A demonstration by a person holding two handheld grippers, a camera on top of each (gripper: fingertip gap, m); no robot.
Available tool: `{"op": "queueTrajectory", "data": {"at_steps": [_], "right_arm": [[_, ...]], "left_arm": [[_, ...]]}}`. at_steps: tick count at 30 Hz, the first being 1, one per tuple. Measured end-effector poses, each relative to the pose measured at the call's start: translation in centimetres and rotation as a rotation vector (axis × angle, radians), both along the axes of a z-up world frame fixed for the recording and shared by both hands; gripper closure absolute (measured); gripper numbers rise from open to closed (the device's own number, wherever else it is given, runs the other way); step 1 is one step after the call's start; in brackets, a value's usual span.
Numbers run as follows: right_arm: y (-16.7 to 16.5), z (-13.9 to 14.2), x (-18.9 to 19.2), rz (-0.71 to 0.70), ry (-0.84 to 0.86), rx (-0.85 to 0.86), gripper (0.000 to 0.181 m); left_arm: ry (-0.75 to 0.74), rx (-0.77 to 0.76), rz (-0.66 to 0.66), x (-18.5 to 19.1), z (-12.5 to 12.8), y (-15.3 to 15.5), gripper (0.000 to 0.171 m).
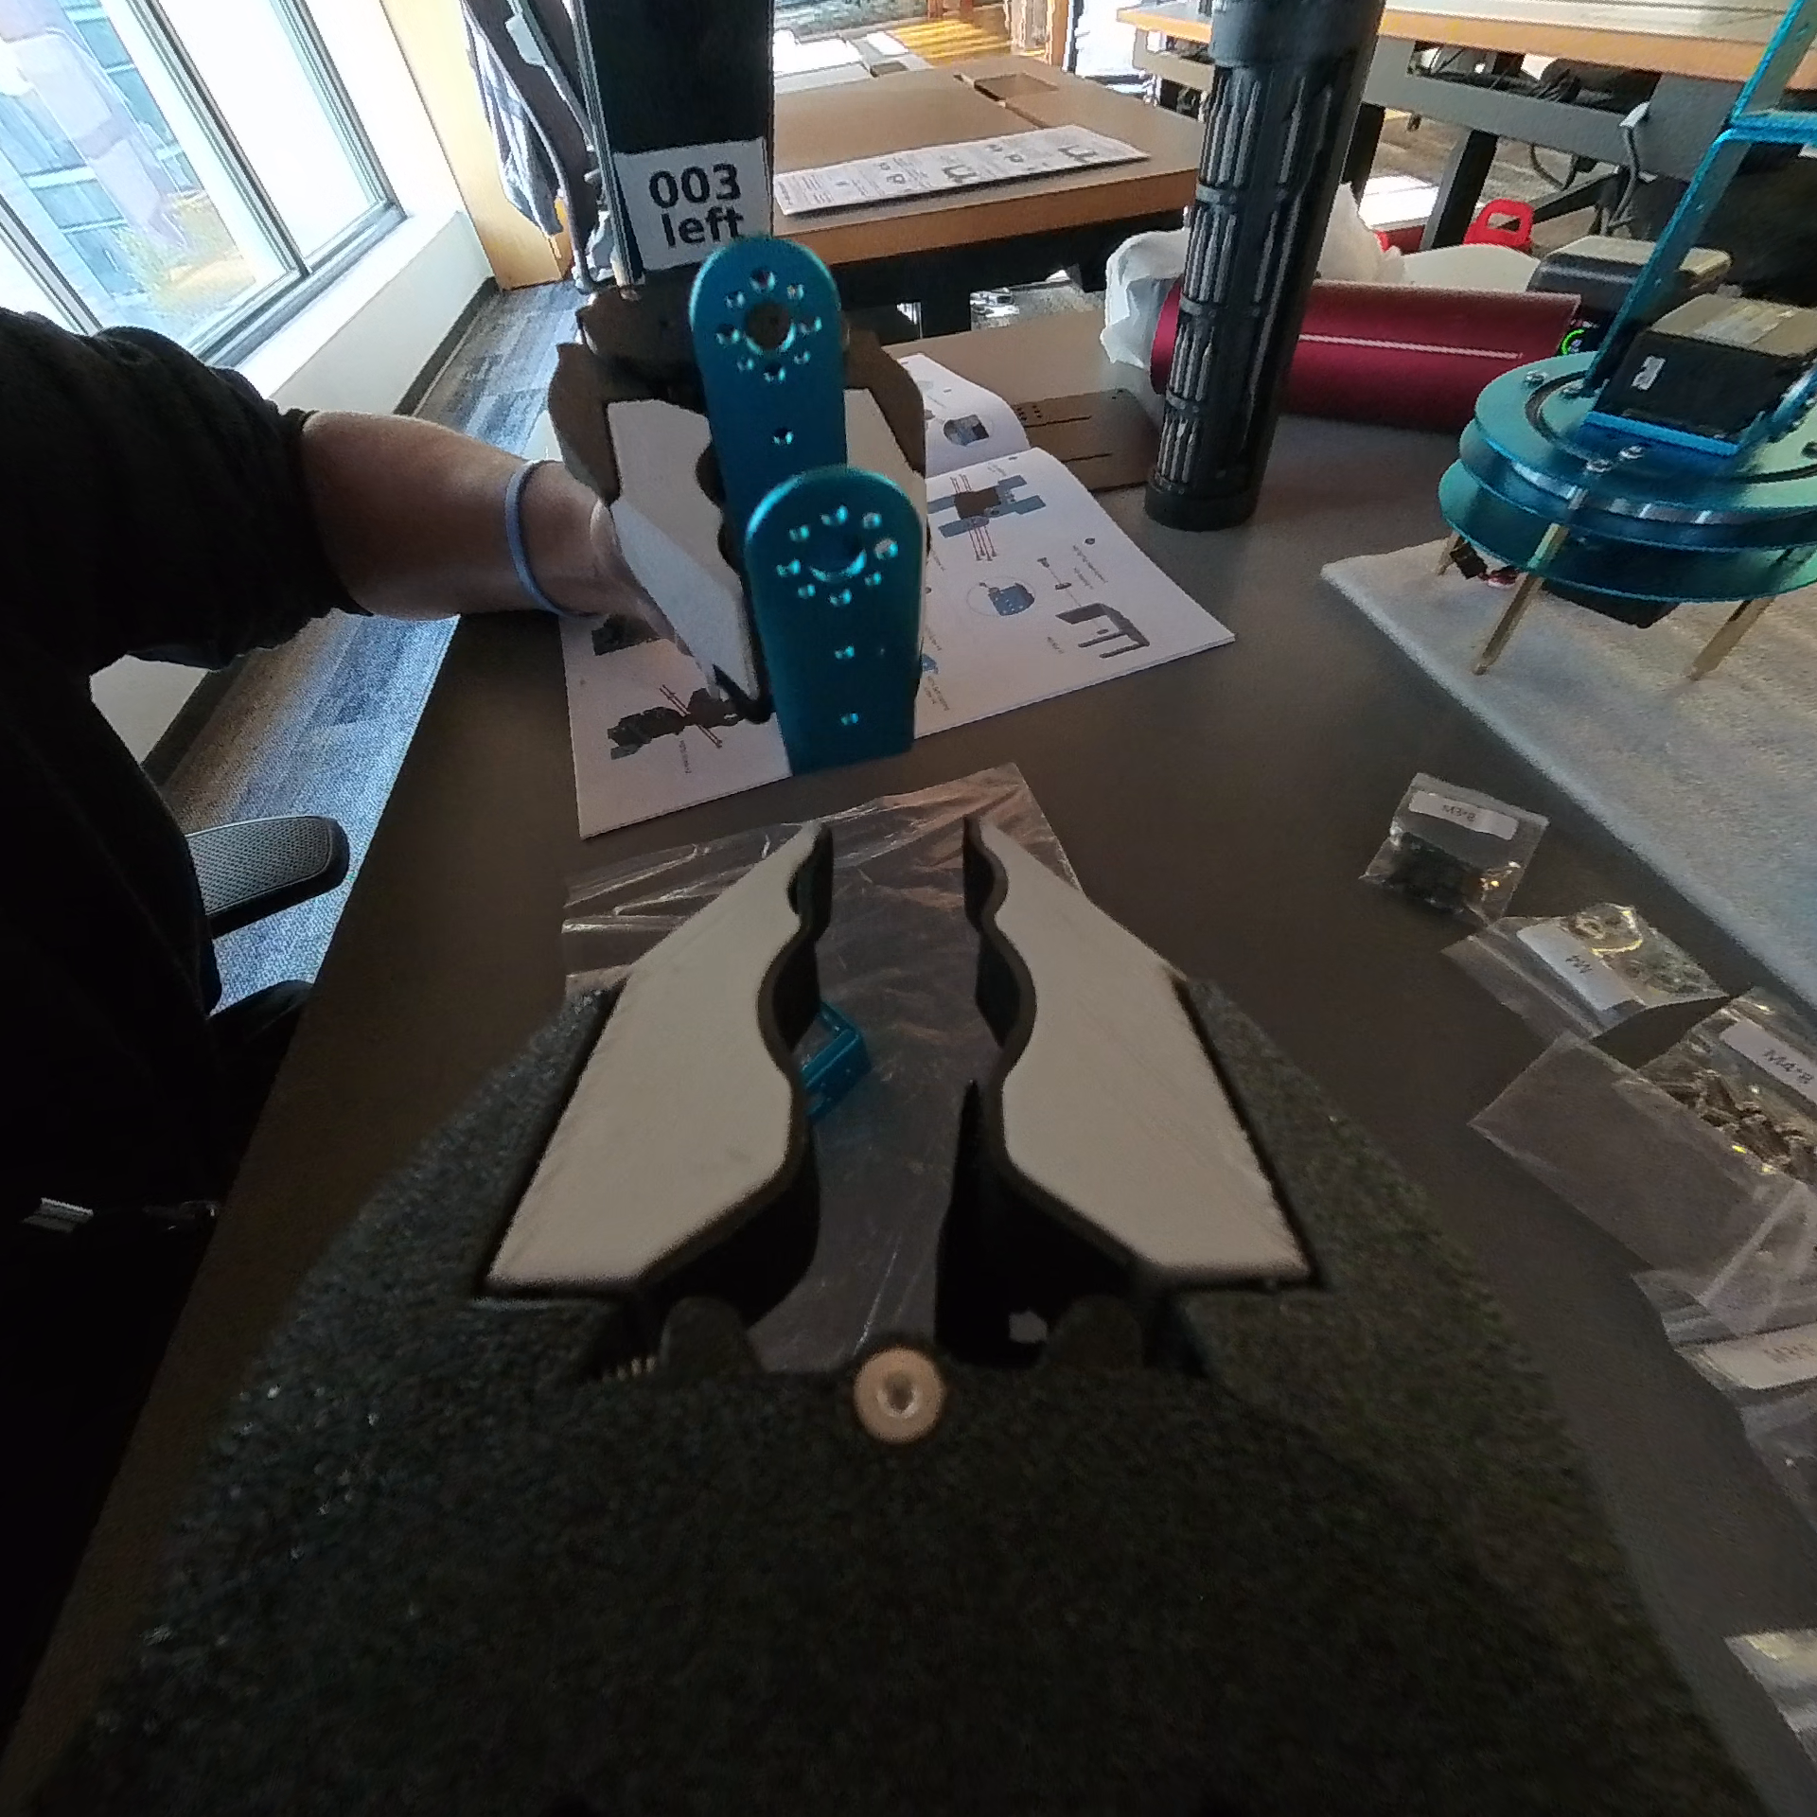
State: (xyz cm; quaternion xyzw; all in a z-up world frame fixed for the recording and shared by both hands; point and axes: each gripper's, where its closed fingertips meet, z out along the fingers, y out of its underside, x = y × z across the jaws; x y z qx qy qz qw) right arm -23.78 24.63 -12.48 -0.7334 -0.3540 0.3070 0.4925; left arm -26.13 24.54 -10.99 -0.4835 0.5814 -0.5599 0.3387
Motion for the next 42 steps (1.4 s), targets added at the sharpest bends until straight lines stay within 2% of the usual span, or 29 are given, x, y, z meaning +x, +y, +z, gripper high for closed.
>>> {"op": "queueTrajectory", "data": {"at_steps": [42], "right_arm": [[-0.10,-0.58,-0.18,0.006,-0.036,-0.003,0.156]], "left_arm": [[-0.014,0.002,0.036,-0.06,0.42,0.79,0.145]]}}
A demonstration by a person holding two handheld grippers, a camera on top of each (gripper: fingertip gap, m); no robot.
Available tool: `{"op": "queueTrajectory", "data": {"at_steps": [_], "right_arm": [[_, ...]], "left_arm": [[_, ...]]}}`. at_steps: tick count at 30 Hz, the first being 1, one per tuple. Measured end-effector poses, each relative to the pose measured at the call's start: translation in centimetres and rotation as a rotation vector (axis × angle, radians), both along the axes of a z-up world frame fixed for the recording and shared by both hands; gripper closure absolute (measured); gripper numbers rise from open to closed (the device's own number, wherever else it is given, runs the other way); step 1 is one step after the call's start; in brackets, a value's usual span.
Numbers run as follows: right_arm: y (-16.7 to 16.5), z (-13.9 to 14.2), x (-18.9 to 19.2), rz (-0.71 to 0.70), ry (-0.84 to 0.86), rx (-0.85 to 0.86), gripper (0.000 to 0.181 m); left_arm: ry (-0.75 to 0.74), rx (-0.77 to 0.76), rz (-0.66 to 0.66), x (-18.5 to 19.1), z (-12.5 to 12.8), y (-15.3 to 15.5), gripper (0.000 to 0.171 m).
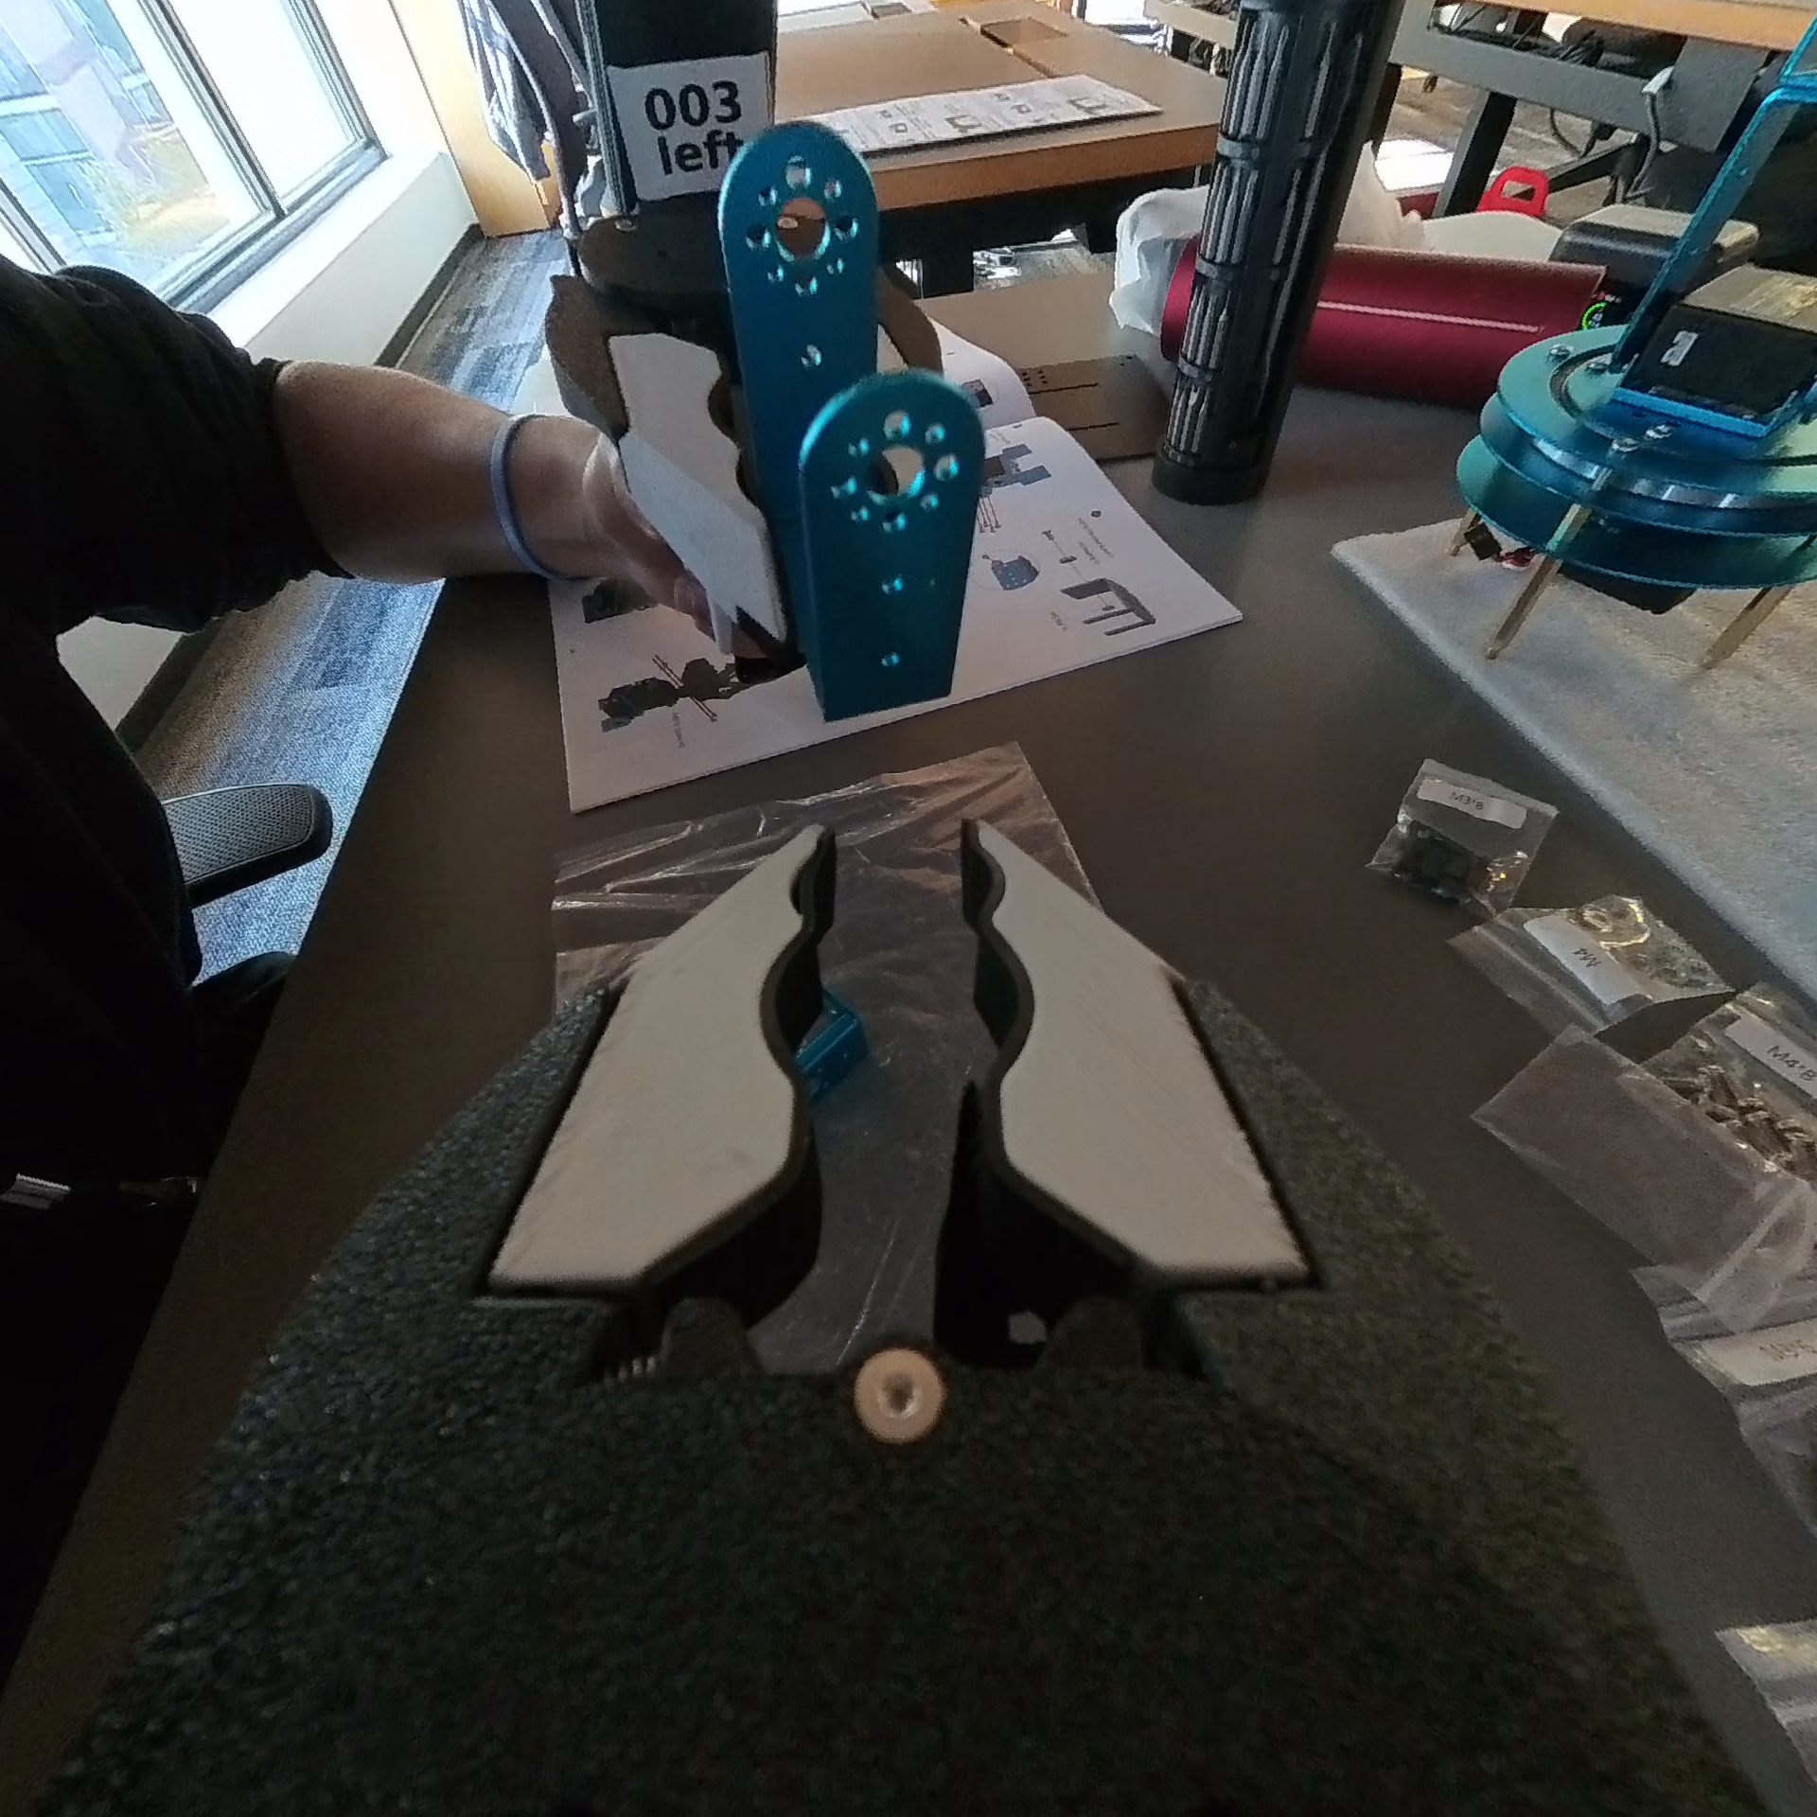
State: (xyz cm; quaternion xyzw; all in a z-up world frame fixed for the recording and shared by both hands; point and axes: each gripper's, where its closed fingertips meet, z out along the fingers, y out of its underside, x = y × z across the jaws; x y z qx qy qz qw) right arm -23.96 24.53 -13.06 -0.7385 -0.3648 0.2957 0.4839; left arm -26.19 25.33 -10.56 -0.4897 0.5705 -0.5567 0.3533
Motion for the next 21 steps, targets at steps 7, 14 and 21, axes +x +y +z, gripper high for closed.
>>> {"op": "queueTrajectory", "data": {"at_steps": [7,14,21], "right_arm": [[0.0,0.0,0.0,0.000,0.000,0.000,0.156],[-0.2,0.6,0.1,-0.002,0.003,0.018,0.156],[0.3,1.1,1.1,-0.025,0.020,0.020,0.156]], "left_arm": [[-0.007,0.004,0.008,0.0,0.2,0.2,0.145],[-0.039,0.017,0.065,-0.2,1.1,1.6,0.145],[-0.115,-0.014,0.243,-4.6,4.2,3.4,0.145]]}}
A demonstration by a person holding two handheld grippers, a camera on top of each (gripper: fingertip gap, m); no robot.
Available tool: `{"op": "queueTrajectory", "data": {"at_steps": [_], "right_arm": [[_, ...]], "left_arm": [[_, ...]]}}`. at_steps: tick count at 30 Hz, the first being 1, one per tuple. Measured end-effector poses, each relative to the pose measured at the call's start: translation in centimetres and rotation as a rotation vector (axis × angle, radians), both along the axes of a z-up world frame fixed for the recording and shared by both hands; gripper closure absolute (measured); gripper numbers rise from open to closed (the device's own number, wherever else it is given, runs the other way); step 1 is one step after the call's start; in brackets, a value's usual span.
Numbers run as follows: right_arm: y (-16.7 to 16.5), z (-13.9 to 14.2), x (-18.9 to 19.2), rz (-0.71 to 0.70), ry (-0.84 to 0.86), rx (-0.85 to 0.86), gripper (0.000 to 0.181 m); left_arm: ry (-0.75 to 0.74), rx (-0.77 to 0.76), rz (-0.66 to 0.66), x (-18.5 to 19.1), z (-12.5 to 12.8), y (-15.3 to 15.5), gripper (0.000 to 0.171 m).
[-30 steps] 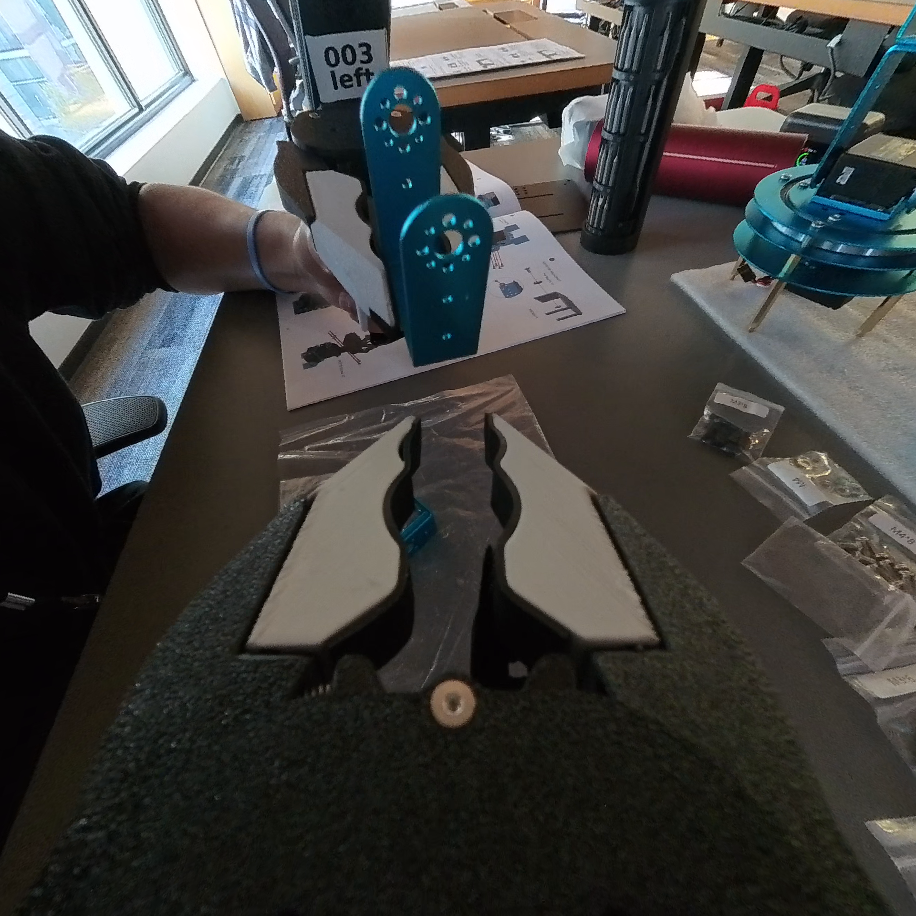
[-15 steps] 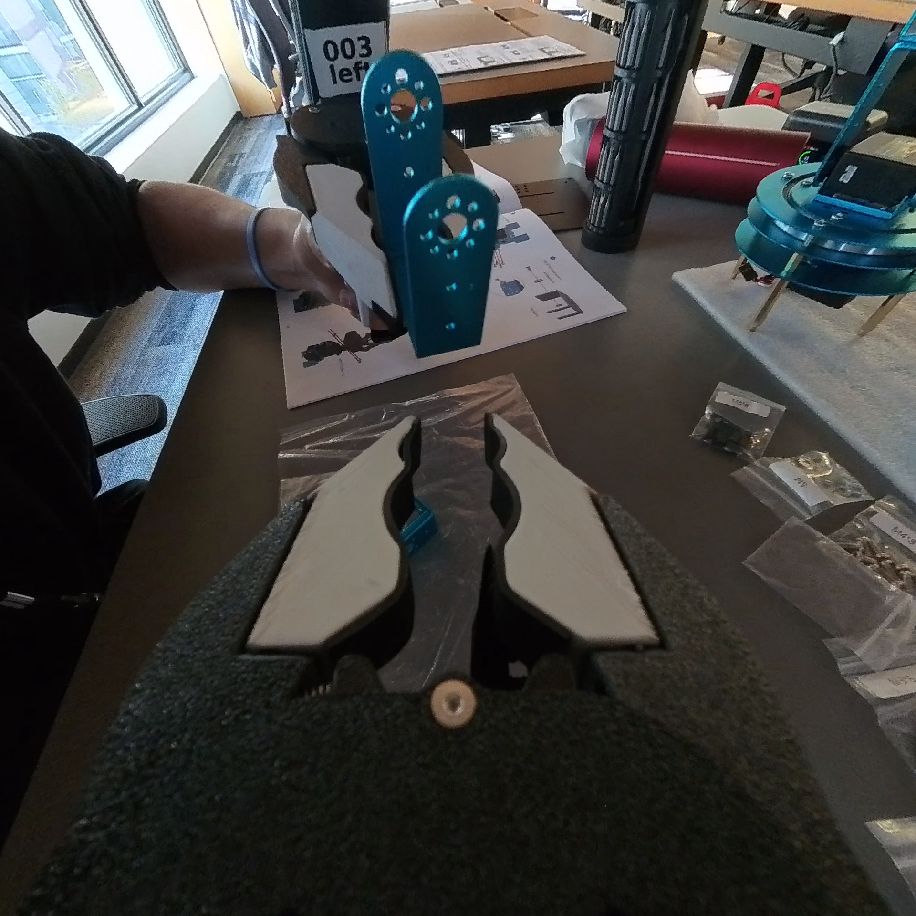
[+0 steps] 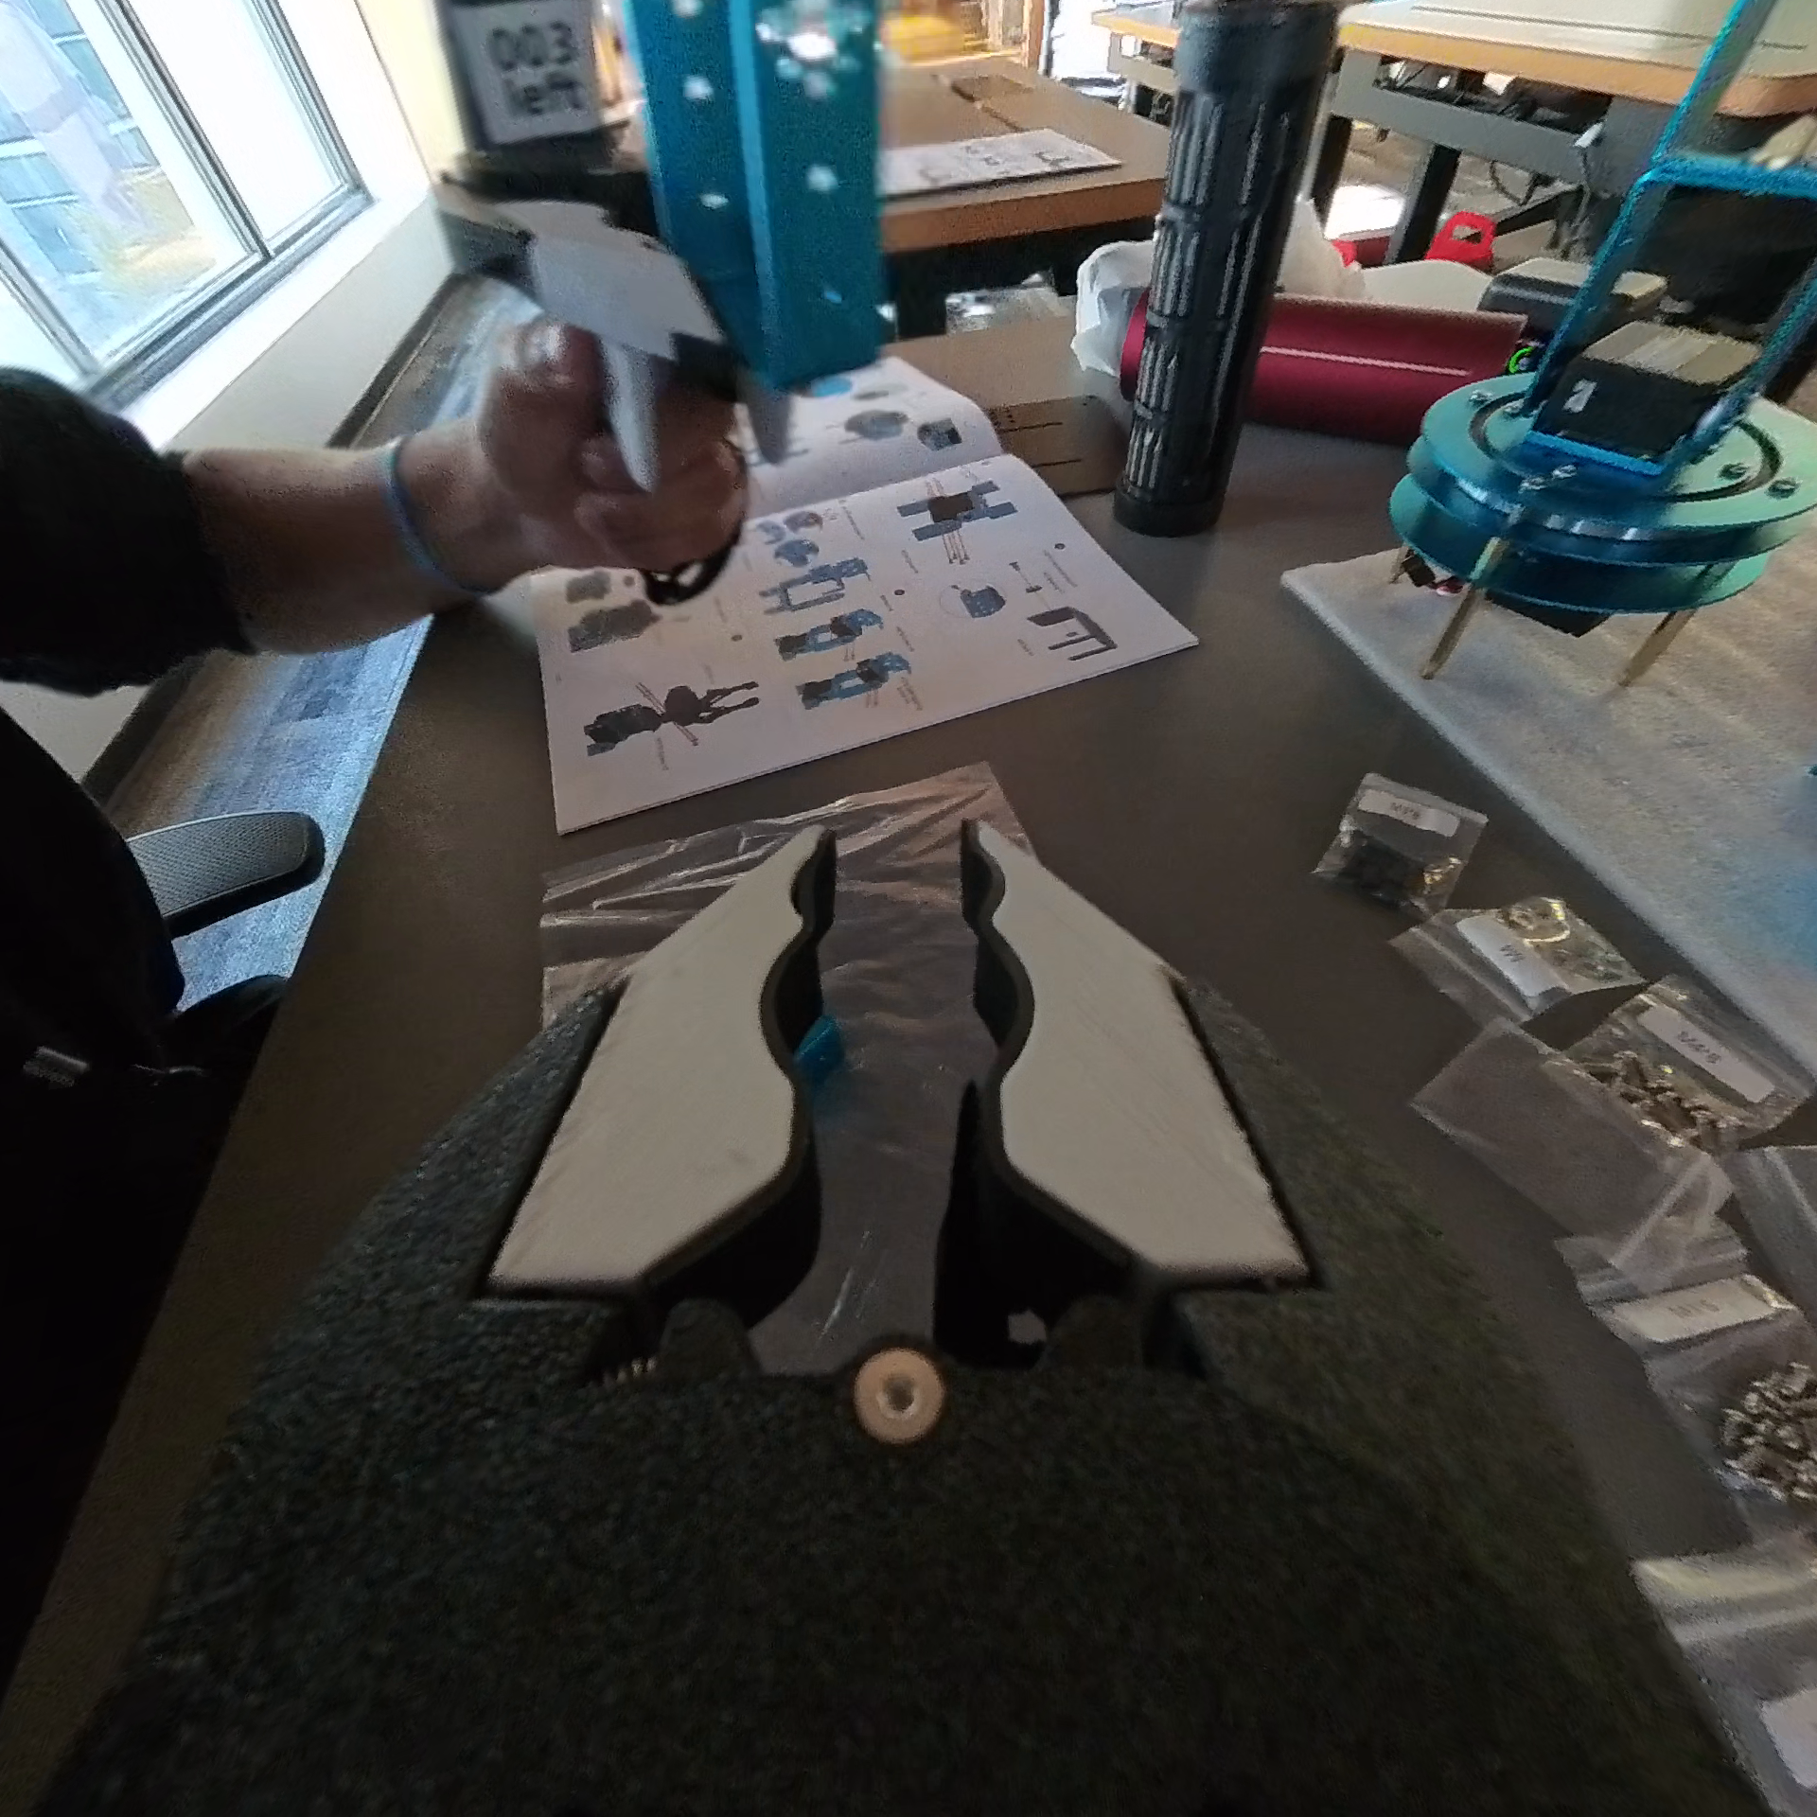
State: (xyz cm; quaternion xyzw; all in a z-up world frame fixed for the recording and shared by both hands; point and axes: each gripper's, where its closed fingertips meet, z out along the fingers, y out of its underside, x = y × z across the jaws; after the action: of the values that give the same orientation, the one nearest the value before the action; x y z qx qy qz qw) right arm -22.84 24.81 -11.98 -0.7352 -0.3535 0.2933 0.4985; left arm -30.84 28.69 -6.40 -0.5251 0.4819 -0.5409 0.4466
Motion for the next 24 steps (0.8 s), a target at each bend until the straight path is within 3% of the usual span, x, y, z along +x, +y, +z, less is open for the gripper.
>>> {"op": "queueTrajectory", "data": {"at_steps": [5,11,14,18,24], "right_arm": [[0.8,0.2,1.4,-0.046,-0.016,0.015,0.157],[2.3,-0.4,3.9,-0.126,-0.079,0.021,0.156],[1.7,-1.4,3.9,-0.092,-0.063,-0.123,0.159],[1.2,-1.4,2.0,-0.031,-0.039,-0.185,0.156],[1.8,-2.1,-2.3,0.030,-0.085,-0.183,0.157]], "left_arm": [[-0.029,-0.005,0.206,-9.6,-0.3,-0.6,0.145],[-0.032,0.061,0.546,-23.4,-1.9,-2.7,0.145],[-0.011,0.119,0.690,-28.4,-2.9,-4.5,0.146],[0.020,0.156,0.799,-32.0,-4.3,-6.7,0.146],[-0.022,0.132,0.846,-34.5,-5.3,-8.0,0.145]]}}
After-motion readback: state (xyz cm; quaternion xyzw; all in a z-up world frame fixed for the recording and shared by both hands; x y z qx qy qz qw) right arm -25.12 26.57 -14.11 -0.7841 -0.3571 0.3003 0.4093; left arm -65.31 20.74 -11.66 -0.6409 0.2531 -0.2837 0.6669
